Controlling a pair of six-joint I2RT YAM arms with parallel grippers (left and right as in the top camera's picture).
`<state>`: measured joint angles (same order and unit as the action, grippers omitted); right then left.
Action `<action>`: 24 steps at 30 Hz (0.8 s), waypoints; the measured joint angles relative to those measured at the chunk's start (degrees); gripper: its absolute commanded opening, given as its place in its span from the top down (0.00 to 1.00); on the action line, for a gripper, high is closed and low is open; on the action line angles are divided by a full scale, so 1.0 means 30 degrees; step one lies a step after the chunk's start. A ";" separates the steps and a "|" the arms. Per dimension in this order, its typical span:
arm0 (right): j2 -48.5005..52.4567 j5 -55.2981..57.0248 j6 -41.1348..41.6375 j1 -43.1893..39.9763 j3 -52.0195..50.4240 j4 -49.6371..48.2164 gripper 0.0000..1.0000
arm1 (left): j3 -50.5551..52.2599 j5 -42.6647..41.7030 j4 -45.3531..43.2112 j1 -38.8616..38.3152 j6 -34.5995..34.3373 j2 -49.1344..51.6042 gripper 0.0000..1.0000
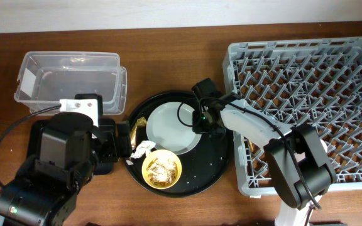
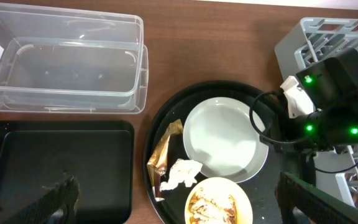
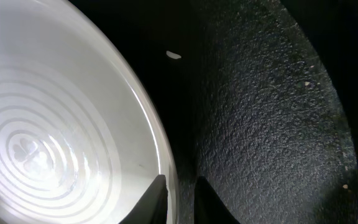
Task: Sort waste into correct bins and load items into the dishwasher rack
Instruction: 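Grasp the edge of the white plate with the right gripper, then lift the white plate and stand it upright in the dish rack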
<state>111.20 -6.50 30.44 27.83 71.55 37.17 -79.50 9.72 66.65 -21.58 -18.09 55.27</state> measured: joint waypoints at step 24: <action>-1.7602 0.7730 -0.5049 -0.5391 -0.0423 0.4284 0.96 | 0.0000 0.0000 0.0000 0.0000 0.0000 0.0000 0.01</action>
<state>58.39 16.69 15.29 11.66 70.28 50.02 -79.50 9.72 66.65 -21.58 -18.09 55.27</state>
